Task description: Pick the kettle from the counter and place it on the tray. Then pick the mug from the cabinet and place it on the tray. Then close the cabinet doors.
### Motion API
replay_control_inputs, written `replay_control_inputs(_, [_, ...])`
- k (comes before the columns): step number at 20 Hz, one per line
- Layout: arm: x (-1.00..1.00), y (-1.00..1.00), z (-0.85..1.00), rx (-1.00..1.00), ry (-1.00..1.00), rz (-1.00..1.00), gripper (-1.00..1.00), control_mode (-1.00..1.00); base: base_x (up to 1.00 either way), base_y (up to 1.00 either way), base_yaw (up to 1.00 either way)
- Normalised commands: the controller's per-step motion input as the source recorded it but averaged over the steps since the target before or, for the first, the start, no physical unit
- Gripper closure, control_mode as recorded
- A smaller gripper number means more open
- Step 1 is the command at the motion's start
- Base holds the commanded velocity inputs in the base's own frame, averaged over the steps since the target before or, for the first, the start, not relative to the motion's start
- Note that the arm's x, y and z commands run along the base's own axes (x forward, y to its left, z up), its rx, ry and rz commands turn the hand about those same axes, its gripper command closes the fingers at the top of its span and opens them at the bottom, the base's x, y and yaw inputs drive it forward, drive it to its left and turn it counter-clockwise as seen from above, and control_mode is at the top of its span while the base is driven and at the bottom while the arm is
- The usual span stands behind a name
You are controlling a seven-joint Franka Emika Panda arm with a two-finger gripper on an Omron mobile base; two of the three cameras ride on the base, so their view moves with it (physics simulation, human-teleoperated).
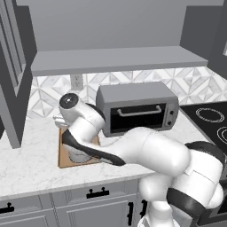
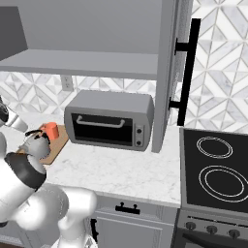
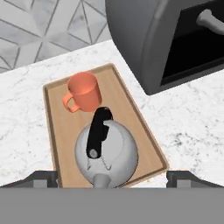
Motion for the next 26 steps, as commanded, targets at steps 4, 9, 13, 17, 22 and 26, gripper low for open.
replay_control_inputs(4, [-0.67, -0.59, 0.45, -0.01, -0.24, 0.04, -1.00, -1.00, 0.00, 0.00, 0.00])
replay_control_inputs(9, [-0.26, -0.99, 0.24, 0.00, -0.19, 0.06, -1.00, -1.00, 0.00, 0.00, 0.00])
replay_control_inputs(13, [-0.01, -1.00, 0.10, 0.00, -0.15, 0.12, -1.00, -1.00, 0.00, 0.00, 0.00])
replay_control_inputs(17, [0.00, -1.00, 0.03, 0.00, -0.17, 0.14, -1.00, -1.00, 0.00, 0.00, 0.00])
replay_control_inputs(22, [-0.09, -0.92, -0.12, 0.00, -0.11, 0.02, -1.00, -1.00, 0.00, 0.00, 0.00])
replay_control_inputs(26, [-0.05, -0.99, -0.10, 0.00, -0.17, 0.00, -1.00, -1.00, 0.00, 0.00, 0.00])
